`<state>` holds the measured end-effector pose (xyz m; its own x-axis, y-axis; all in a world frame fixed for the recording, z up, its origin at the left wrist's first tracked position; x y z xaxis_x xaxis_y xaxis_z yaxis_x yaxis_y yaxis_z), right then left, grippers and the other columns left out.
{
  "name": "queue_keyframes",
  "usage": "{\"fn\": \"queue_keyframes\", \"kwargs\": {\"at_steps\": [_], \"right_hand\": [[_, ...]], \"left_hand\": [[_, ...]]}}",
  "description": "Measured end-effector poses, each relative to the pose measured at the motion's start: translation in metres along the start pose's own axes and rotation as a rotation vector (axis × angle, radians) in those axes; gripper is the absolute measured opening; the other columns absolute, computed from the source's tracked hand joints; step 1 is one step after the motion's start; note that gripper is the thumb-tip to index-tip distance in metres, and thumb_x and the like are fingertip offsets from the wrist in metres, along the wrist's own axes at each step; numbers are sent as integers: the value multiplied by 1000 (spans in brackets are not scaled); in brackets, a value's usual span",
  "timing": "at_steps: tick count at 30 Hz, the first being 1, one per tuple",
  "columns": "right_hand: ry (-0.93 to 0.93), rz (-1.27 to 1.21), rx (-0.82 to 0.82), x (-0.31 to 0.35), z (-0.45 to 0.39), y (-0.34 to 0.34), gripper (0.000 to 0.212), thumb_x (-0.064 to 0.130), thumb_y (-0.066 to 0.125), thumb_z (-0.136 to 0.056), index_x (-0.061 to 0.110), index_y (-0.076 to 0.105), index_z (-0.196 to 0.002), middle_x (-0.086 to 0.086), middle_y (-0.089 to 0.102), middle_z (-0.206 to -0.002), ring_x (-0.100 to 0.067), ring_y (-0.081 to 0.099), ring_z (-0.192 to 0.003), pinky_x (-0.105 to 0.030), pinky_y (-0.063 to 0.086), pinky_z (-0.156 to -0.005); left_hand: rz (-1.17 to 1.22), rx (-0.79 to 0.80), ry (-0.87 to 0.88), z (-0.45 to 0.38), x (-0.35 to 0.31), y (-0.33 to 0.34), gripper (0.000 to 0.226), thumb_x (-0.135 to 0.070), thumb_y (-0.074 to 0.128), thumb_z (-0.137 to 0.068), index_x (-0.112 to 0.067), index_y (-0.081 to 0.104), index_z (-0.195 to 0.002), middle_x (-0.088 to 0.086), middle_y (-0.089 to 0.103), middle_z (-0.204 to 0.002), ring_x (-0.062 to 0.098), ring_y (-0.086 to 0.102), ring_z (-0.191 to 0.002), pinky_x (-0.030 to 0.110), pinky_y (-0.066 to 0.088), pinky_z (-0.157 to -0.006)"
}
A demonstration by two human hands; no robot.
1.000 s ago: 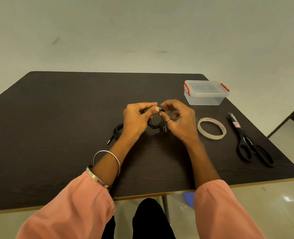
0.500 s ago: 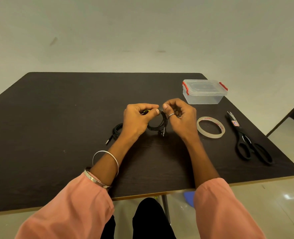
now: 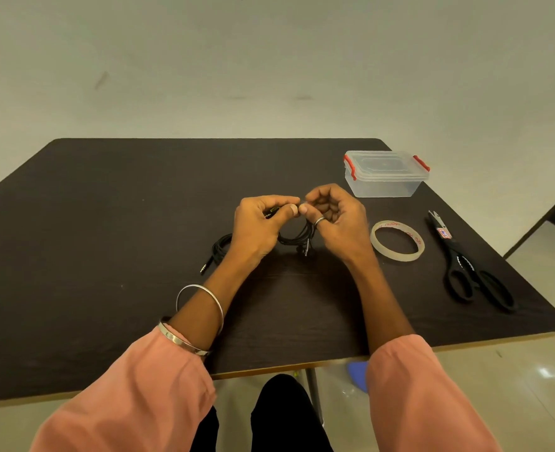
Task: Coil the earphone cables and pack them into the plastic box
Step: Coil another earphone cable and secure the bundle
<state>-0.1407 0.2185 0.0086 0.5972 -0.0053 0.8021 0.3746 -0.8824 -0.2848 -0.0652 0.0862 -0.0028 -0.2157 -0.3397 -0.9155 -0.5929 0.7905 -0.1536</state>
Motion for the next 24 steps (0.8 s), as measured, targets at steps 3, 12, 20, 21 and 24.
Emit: {"fn": "queue_keyframes", "kwargs": {"at_steps": [3, 12, 20, 21, 24], "right_hand": [[-8, -11, -2, 2, 0, 0, 16, 9, 73, -82, 6, 63, -94, -2, 68, -87, -15, 65, -77, -24, 55, -69], [-27, 3, 21, 2, 0, -1, 21, 3, 73, -78, 4, 62, -95, -5, 68, -85, -17, 64, -77, -20, 53, -69], [-6, 54, 51, -2, 1, 2, 18, 2, 70, -81, 5, 62, -96, -1, 64, -82, -1, 59, -71, -14, 49, -66], [-2, 59, 59, -2, 1, 2, 18, 2, 70, -81, 5, 62, -96, 0, 64, -82, -1, 59, -71, -14, 49, -67], [36, 34, 69, -3, 0, 1, 18, 3, 70, -82, 9, 62, -96, -4, 66, -84, -11, 63, -75, -21, 53, -70]], "left_hand": [[8, 6, 5, 0, 2, 0, 15, -13, 70, -84, -16, 74, -98, -2, 74, -93, 10, 69, -95, 39, 54, -91], [-12, 29, 8, 1, 0, 0, 19, -8, 66, -86, -12, 72, -104, -1, 73, -99, 9, 67, -97, 32, 54, -91], [-281, 50, 89, 2, -5, 2, 18, -15, 69, -85, -14, 73, -103, -5, 71, -97, 2, 64, -91, 5, 46, -81], [-313, 56, 104, 2, -6, 2, 17, -15, 68, -86, -13, 73, -103, -5, 71, -95, 2, 63, -89, 2, 45, -78], [-384, 74, 152, 2, -8, 3, 16, -14, 64, -89, -12, 72, -103, -2, 72, -92, 4, 64, -86, 3, 44, -76]]}}
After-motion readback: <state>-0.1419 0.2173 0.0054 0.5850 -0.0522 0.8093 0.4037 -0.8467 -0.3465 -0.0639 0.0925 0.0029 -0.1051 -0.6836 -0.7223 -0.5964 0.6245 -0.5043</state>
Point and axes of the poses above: each hand's wrist, its own z-axis away from the middle knuckle, its own y-axis out of the palm, x = y × z, the point moved 4 cm from there along -z, towards the middle knuckle
